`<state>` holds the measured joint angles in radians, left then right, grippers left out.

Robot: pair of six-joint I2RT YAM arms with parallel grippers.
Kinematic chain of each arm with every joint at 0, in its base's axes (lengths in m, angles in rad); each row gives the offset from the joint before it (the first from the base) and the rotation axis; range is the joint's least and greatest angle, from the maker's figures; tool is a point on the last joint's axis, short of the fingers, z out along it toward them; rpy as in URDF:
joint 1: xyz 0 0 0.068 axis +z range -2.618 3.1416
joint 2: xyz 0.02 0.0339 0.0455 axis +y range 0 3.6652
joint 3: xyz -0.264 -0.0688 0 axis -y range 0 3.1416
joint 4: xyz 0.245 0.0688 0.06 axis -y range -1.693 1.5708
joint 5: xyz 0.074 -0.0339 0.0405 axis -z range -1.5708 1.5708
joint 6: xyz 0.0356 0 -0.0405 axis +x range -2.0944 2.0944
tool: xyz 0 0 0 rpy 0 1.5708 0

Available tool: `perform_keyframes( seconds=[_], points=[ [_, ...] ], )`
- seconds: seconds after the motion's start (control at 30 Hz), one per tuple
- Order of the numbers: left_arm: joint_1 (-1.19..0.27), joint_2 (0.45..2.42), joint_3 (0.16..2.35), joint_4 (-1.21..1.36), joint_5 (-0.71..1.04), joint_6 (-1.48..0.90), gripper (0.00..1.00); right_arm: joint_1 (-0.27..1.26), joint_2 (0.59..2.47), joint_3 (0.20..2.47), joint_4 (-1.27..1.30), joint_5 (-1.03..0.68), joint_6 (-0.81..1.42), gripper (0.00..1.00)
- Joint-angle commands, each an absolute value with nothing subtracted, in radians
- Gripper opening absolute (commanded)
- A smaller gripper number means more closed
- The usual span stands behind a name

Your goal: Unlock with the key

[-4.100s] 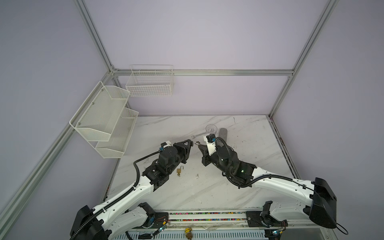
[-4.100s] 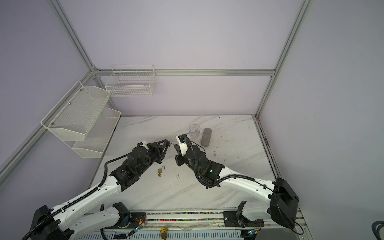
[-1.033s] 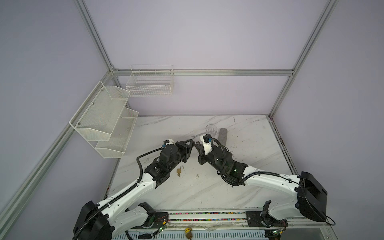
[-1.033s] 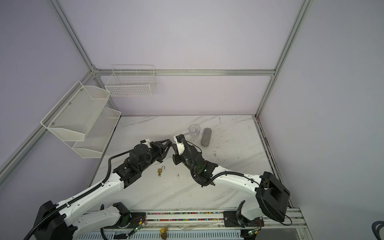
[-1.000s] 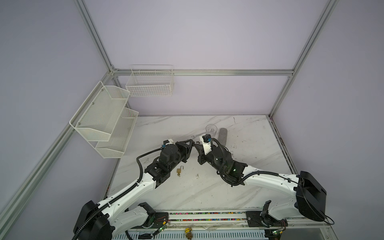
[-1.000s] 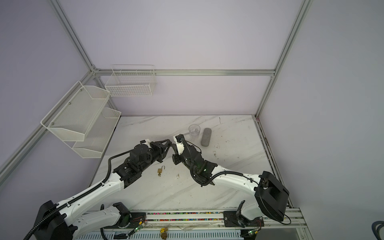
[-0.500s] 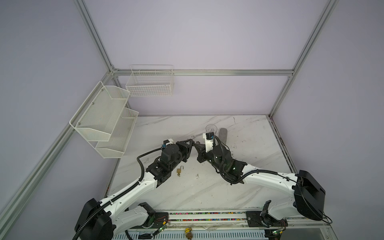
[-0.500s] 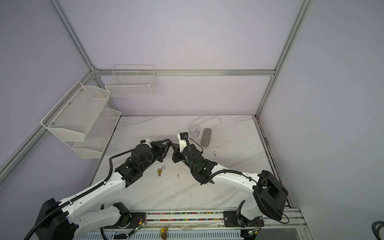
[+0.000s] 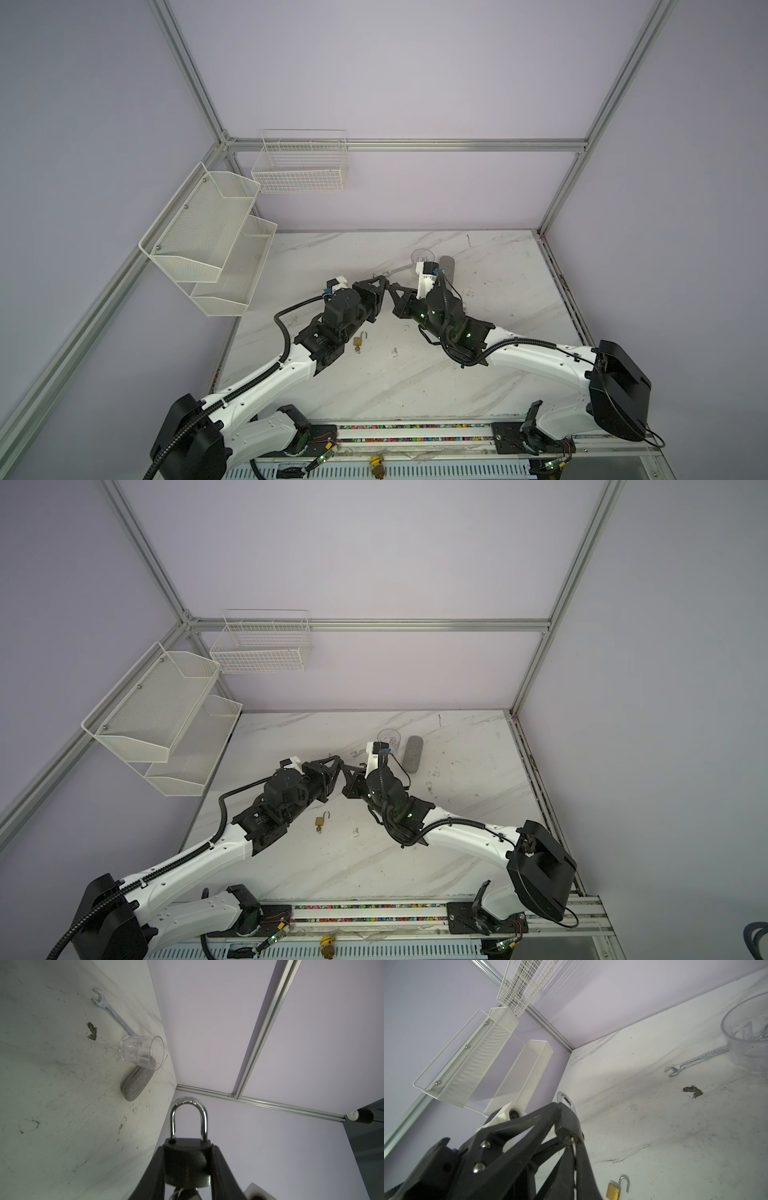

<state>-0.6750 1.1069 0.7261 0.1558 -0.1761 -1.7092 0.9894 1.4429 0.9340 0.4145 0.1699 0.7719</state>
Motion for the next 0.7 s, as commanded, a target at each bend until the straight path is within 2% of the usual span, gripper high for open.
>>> perform_keyframes(
  seconds=[0.0,0.37,0.53,0.67],
  points=[
    [-0.736,1.103,0.795,0.238,-0.044,-1.704,0.0,1.016,1.422,0.986,0.522,0.039,0.883,0.0],
    [-0.732,1.092,0.8,0.191,-0.096,-1.61,0.0,1.016,1.398,0.983,0.445,0.109,0.782,0.02],
    [-0.726,1.088,0.833,0.15,-0.113,-1.519,0.0,1.014,1.342,0.965,0.4,0.153,0.732,0.29],
    [-0.717,1.075,0.868,0.064,-0.129,-1.374,0.0,1.012,1.287,0.944,0.341,0.198,0.698,0.38]
  ],
)
